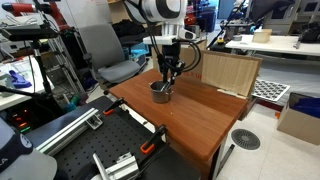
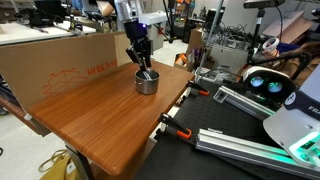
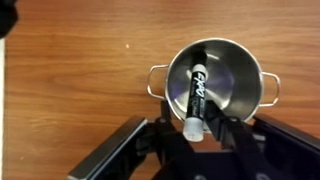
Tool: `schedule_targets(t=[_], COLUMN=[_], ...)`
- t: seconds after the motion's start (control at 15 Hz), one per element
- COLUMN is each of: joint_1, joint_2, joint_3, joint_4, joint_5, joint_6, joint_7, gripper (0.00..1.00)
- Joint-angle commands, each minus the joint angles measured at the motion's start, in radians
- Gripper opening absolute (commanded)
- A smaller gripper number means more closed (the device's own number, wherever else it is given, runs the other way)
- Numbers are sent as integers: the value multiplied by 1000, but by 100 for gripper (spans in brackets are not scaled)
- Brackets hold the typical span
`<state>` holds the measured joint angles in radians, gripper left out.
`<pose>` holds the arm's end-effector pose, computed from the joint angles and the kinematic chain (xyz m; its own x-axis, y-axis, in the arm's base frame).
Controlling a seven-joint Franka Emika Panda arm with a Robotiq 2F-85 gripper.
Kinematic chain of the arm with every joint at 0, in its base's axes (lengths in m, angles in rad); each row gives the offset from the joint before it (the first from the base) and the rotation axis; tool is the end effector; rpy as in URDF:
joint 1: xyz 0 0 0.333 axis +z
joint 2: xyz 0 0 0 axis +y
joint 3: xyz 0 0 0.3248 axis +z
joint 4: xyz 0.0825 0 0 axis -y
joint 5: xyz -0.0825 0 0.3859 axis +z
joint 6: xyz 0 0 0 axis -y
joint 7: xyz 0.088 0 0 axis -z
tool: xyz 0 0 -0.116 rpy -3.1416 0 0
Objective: Take the marker the silver pot and place it on the table
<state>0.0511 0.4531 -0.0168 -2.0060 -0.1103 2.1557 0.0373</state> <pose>0.5732 0.0144 0.2048 0.9529 0.0558 -0.2982 0.0856 -0.9924 0.0879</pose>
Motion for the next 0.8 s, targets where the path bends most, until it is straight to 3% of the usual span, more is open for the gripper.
schedule_targets(t=[0.0,0.07,0.13,0.27,0.6,0.73], joint_1=[6,5,3,1,3,6], joint_2=[21,21,21,20,23,25], joint_3=[-6,-5,-2,-1,-1,-1], joint_4=[23,23,21,20,26,35], joint_5=[-52,-58,-55,-55,-58,-60], joint_6=[-11,-9,-5,-2,-4,-6], joint_7=[2,0,-2,-5,-1,1], gripper=[74,83,39,43,6,6])
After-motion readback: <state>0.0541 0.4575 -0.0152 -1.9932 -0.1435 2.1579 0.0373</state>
